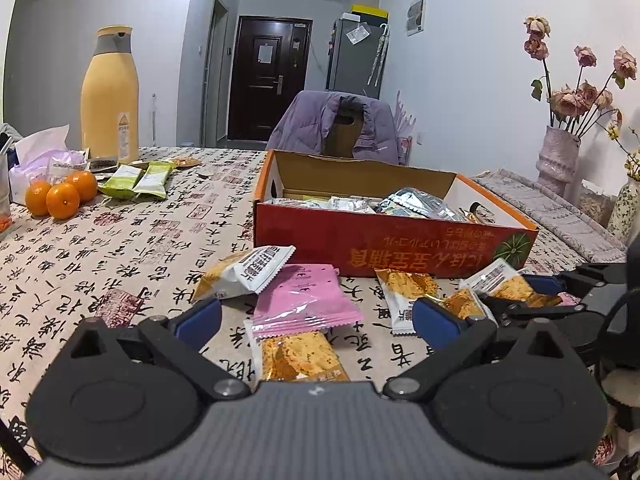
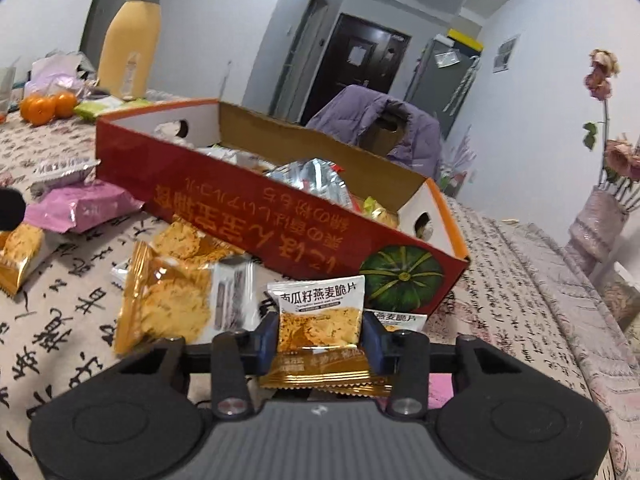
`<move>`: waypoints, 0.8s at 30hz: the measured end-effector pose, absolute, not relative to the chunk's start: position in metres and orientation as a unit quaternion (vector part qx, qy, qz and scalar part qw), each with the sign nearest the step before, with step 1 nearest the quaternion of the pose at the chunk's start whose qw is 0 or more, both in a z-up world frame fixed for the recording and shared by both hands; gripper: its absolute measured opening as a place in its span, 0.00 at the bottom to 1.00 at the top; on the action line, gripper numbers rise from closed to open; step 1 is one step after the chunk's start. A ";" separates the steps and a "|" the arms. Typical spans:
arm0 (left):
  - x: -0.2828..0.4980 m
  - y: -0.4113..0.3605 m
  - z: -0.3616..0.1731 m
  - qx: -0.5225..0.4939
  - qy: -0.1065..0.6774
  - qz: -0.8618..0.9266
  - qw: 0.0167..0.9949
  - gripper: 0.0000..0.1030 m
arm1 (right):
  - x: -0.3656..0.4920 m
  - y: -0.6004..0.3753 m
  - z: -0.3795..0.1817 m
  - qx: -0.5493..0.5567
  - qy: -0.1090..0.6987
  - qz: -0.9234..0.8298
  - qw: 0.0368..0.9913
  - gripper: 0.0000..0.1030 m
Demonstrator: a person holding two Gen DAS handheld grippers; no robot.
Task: Organize snacks
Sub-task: 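Grasp the golden biscuit packet with the right gripper while the left grasps a golden biscuit bag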
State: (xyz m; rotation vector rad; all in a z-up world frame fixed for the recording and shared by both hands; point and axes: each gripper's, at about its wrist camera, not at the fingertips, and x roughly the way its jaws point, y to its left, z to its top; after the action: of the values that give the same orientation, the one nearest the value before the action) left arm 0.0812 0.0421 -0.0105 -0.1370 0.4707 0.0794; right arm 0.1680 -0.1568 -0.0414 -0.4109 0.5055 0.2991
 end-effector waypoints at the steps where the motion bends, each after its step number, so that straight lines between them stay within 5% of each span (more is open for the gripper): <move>1: 0.081 0.042 -0.011 -0.068 0.234 0.040 0.969 1.00 | 0.166 -0.160 -0.039 -0.189 0.241 0.144 0.941 0.41; 24: 0.119 0.043 -0.034 -0.047 0.323 0.091 0.941 0.99 | 0.111 -0.211 -0.026 -0.024 0.200 0.162 0.966 0.41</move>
State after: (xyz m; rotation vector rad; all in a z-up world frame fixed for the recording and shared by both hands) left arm 0.1188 0.0429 -0.0337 -0.0964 0.6583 0.1851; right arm 0.1109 -0.2110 -0.0261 -0.0476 0.4036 0.3274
